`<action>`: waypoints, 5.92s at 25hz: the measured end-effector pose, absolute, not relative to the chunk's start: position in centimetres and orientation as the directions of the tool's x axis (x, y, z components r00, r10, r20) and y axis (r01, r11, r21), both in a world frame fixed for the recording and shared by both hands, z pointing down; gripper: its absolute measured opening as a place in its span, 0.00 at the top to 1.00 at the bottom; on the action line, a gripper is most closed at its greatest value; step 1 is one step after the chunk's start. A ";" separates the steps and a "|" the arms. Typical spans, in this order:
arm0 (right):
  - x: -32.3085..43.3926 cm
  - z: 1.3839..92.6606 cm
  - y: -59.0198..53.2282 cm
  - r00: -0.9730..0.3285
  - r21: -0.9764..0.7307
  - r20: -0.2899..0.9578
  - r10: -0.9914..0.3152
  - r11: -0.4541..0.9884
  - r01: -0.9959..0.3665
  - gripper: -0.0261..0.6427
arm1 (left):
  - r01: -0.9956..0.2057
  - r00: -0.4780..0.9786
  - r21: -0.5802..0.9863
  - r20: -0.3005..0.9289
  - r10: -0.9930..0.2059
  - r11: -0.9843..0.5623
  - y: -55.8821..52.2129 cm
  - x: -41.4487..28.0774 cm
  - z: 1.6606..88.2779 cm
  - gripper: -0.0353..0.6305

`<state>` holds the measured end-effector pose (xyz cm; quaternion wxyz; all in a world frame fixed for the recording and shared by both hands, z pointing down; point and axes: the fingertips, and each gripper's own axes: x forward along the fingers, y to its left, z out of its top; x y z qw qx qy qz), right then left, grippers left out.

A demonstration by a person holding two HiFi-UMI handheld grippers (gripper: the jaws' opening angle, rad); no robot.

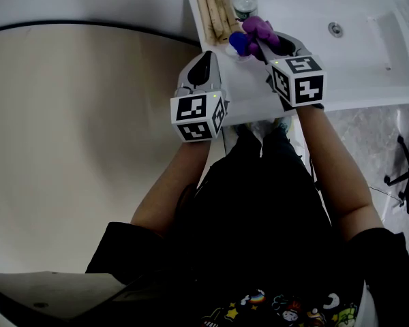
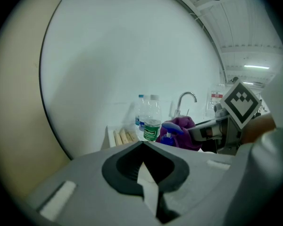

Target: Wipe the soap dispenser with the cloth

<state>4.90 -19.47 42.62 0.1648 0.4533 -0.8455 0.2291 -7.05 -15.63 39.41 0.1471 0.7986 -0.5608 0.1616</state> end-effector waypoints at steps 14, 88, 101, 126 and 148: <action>5.1 47.2 -18.9 -0.510 -0.205 0.572 -0.643 0.489 -0.848 0.81 | -0.944 0.315 0.056 0.440 -0.841 -0.325 -15.3 -7.0 40.4 0.95; -3.9 41.0 -13.4 -0.570 -0.151 0.366 -0.735 0.557 -0.816 0.81 | -0.919 0.391 0.106 0.347 -0.852 -0.379 -14.4 -10.5 41.0 0.95; -7.3 46.7 -13.1 -0.573 -0.166 0.457 -0.680 0.567 -0.807 0.81 | -0.873 0.484 0.136 0.348 -0.803 -0.468 -14.6 -12.0 42.0 0.95; -8.3 47.2 -15.9 -0.448 -0.145 0.463 -0.765 0.433 -0.889 0.81 | -0.754 0.653 0.170 0.300 -0.696 -0.634 -15.1 -13.3 40.0 0.95; 2.9 48.0 -14.1 -0.361 -0.052 0.561 -0.745 0.403 -0.914 0.81 | -0.728 0.683 0.197 0.279 -0.675 -0.656 -14.4 -7.7 39.3 0.95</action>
